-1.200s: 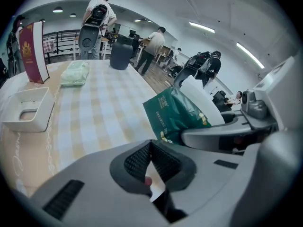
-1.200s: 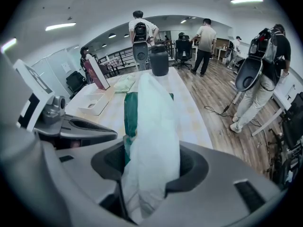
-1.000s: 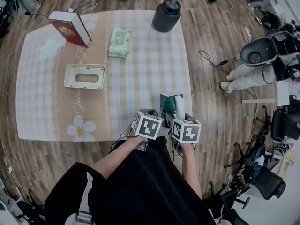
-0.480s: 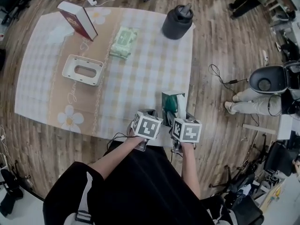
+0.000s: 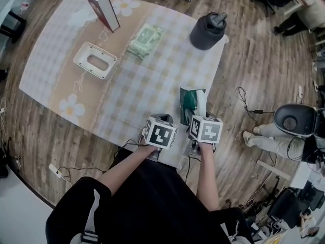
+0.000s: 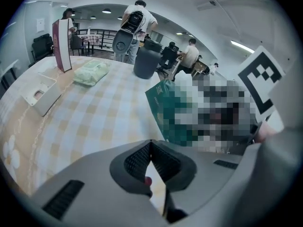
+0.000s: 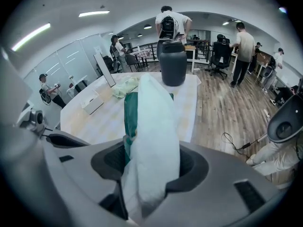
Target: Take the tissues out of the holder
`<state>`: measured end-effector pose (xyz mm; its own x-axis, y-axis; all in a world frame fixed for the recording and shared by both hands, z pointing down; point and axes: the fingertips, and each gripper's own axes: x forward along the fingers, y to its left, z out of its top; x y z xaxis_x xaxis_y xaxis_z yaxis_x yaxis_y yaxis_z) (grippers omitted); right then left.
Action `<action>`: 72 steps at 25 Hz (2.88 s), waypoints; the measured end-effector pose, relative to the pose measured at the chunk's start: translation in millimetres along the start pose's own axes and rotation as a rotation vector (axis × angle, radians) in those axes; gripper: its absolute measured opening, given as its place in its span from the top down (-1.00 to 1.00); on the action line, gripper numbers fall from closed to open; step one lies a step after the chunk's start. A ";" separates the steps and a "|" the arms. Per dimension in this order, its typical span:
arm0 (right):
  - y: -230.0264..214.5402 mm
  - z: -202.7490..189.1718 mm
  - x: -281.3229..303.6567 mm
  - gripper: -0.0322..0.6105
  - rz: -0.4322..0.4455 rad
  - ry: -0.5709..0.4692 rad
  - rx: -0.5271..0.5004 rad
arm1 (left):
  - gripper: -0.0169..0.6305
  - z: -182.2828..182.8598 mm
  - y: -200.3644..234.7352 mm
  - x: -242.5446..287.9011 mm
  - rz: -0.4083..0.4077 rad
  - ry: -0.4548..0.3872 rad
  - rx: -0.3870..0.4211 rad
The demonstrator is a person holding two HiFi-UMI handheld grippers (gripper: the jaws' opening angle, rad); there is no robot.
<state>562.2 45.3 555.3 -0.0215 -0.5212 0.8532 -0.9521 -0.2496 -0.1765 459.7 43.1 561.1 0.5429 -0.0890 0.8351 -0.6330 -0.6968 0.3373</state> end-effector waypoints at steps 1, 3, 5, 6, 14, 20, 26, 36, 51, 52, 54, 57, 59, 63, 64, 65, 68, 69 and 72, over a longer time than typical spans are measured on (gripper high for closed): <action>-2.7 3.3 2.3 0.16 0.007 0.000 -0.006 | 0.94 1.0 -0.4 0.7 0.010 -0.005 -0.014; -7.1 10.4 8.8 0.16 0.021 0.005 -0.021 | 0.94 3.3 -1.4 0.6 0.025 -0.014 -0.041; -13.2 19.1 15.2 0.16 0.016 0.010 -0.036 | 0.94 4.0 -1.2 2.4 0.030 -0.021 -0.067; -17.1 23.6 17.9 0.16 0.008 0.013 -0.040 | 0.94 4.5 -0.8 3.0 0.031 -0.023 -0.074; -32.6 68.1 49.6 0.16 -0.030 0.030 -0.078 | 0.94 9.9 14.4 5.6 0.028 -0.018 -0.093; -25.9 88.1 78.6 0.16 -0.041 0.079 -0.136 | 0.94 16.5 28.9 10.7 0.015 -0.020 -0.117; -20.3 96.4 98.1 0.16 -0.076 0.132 -0.189 | 0.94 16.5 45.1 13.8 0.013 -0.018 -0.151; -12.1 97.9 96.8 0.11 -0.057 0.087 -0.231 | 0.95 14.9 46.7 15.0 -0.014 -0.005 -0.151; 13.1 79.4 -5.9 0.07 -0.091 -0.171 -0.092 | 0.94 11.6 42.2 6.3 -0.066 0.003 -0.066; 15.8 73.5 -11.0 0.09 -0.095 -0.179 -0.077 | 0.95 10.6 42.0 5.4 -0.068 0.004 -0.060; 20.3 61.8 -19.3 0.21 -0.100 -0.194 -0.039 | 0.94 9.3 41.5 3.6 -0.071 0.005 -0.047; 25.6 44.7 -25.6 0.62 -0.100 -0.196 0.026 | 0.94 8.8 40.1 1.4 -0.076 0.007 -0.026; 30.8 33.3 -26.5 0.70 -0.094 -0.180 0.055 | 0.94 8.3 39.2 -0.2 -0.082 0.009 -0.012; 39.5 12.1 -23.3 0.86 -0.094 -0.145 0.103 | 0.94 4.1 37.8 -3.3 -0.087 0.017 0.013; 41.9 8.0 -22.3 0.86 -0.093 -0.136 0.113 | 0.94 3.2 37.2 -4.4 -0.088 0.018 0.020; 44.4 4.4 -21.4 0.86 -0.092 -0.128 0.119 | 0.94 2.4 36.6 -5.5 -0.088 0.018 0.026; 54.6 -6.6 -18.0 0.86 -0.090 -0.099 0.104 | 0.95 -1.6 36.1 -7.9 -0.087 0.023 0.042; 59.2 -10.3 -16.8 0.86 -0.085 -0.090 0.093 | 0.94 -3.2 36.4 -8.4 -0.086 0.024 0.045; 73.0 -20.6 -14.6 0.86 -0.055 -0.070 0.084 | 0.94 -8.2 37.7 -9.4 -0.084 0.030 0.051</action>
<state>486.7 51.6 540.1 0.0538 -0.5602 0.8266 -0.9225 -0.3448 -0.1735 426.2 23.5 569.5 0.5757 -0.0077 0.8176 -0.5566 -0.7362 0.3850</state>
